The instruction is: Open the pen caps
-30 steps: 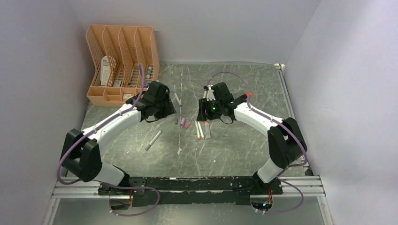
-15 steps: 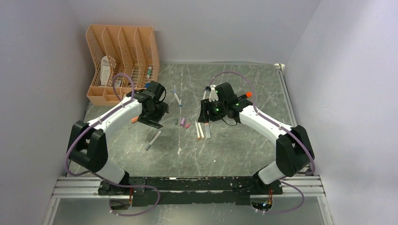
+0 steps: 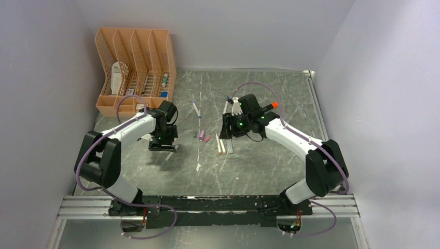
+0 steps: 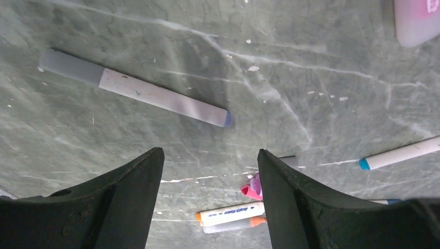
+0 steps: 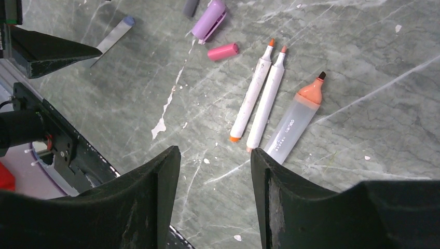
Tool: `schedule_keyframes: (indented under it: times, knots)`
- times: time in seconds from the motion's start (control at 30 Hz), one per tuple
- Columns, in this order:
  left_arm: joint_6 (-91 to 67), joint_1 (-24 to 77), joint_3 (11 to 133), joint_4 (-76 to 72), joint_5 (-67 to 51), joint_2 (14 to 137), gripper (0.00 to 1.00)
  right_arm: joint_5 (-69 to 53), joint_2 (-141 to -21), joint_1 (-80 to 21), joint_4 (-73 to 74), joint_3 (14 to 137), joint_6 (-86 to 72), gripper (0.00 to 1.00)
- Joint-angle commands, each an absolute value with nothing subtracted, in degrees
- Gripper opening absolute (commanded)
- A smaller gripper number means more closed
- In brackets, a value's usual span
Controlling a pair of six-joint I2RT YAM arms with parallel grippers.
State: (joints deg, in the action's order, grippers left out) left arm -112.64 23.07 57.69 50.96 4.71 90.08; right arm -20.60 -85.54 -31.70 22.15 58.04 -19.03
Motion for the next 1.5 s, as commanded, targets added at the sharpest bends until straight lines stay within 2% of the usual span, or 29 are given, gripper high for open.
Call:
schedule_keyframes:
  times: [0.0, 0.27, 0.43, 0.5, 0.7, 0.97, 1.2, 1.37, 1.47]
  knots:
    - [-115.51, 22.29, 56.28, 53.39, 5.14, 90.16, 0.77, -22.71, -85.68, -31.38, 20.56, 56.38, -18.48, 0.53]
    - [-116.06, 21.39, 51.09, 52.23, 4.84, 90.89, 0.72, -23.69, -86.41, -31.38, 19.68, 56.06, -18.35, 0.53]
    - [-115.81, 21.27, 50.47, 51.65, 4.91, 91.98, 0.65, -24.74, -86.72, -31.38, 18.76, 55.58, -18.58, 0.53]
    - [-115.24, 21.27, 50.43, 51.19, 4.88, 92.91, 0.60, -24.71, -86.70, -31.38, 18.83, 55.61, -18.49, 0.52]
    - [-111.73, 21.27, 50.87, 51.14, 6.39, 94.91, 0.32, -24.99, -86.30, -31.44, 18.91, 55.75, -18.24, 0.52]
    - [-100.41, 24.36, 55.67, 56.02, 12.75, 93.61, 0.18, -25.35, -85.57, -31.46, 19.10, 55.09, -18.08, 0.52]
    - [-87.76, 34.77, 64.89, 58.96, 17.03, 94.98, 0.15, -32.48, -82.75, -31.91, 15.07, 53.69, -19.59, 0.52]
    - [-85.59, 41.24, 67.69, 57.16, 15.69, 95.52, 0.14, -38.87, -80.46, -33.73, 7.21, 49.55, -23.87, 0.52]
    - [-84.09, 43.14, 70.69, 56.14, 14.48, 97.15, 0.13, -38.66, -79.86, -34.58, 4.61, 48.03, -26.38, 0.52]
